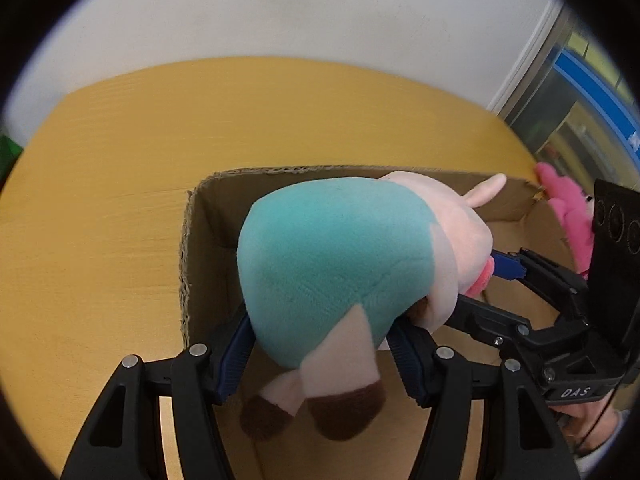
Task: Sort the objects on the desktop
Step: 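Carry the pig plush with the right gripper over the cardboard box, then open the right gripper to drop the pig plush into the box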
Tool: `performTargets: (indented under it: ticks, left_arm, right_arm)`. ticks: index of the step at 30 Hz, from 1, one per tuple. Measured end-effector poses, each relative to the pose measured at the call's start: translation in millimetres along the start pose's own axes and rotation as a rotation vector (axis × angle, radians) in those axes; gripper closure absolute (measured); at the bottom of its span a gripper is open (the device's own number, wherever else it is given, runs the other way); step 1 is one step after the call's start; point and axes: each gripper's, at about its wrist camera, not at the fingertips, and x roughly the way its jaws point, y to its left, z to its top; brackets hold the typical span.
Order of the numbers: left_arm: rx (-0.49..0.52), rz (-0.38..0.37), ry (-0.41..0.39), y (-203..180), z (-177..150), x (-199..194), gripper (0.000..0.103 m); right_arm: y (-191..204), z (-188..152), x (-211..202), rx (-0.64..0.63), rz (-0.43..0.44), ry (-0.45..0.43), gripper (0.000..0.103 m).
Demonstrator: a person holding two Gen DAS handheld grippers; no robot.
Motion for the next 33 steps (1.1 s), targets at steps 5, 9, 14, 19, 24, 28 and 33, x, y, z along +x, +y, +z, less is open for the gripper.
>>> performTargets:
  ticks: [5, 9, 14, 19, 24, 28, 33]
  left_arm:
    - [0.015, 0.07, -0.005, -5.9, 4.1, 0.0, 0.04]
    - [-0.002, 0.095, -0.052, -2.0, -4.9, -20.2, 0.04]
    - [-0.008, 0.16, -0.171, 12.7, -27.1, -77.5, 0.04]
    - [-0.015, 0.136, -0.314, 17.7, -66.3, -148.2, 0.04]
    - [0.042, 0.075, -0.475, -24.5, -127.3, -221.5, 0.032]
    - [0.073, 0.053, -0.583, -84.6, -154.1, -235.8, 0.021]
    - [0.159, 0.088, -0.557, -132.2, -194.5, -219.7, 0.021]
  right_arm:
    - [-2.0, -7.8, 14.0, 0.002, 0.004, 0.053, 0.028]
    - [2.1, -0.1, 16.2, 0.011, 0.014, 0.073, 0.024]
    - [21.4, 1.2, -19.8, -0.019, -0.061, 0.019, 0.009]
    - [65.3, -6.3, -106.7, -0.077, -0.162, -0.113, 0.0]
    - [111.0, -53.7, -190.8, -0.148, -0.291, -0.19, 0.0]
    - [114.1, -109.6, -257.8, -0.092, -0.386, -0.233, 0.0]
    - [138.6, -146.2, -283.5, -0.09, -0.421, -0.237, 0.0]
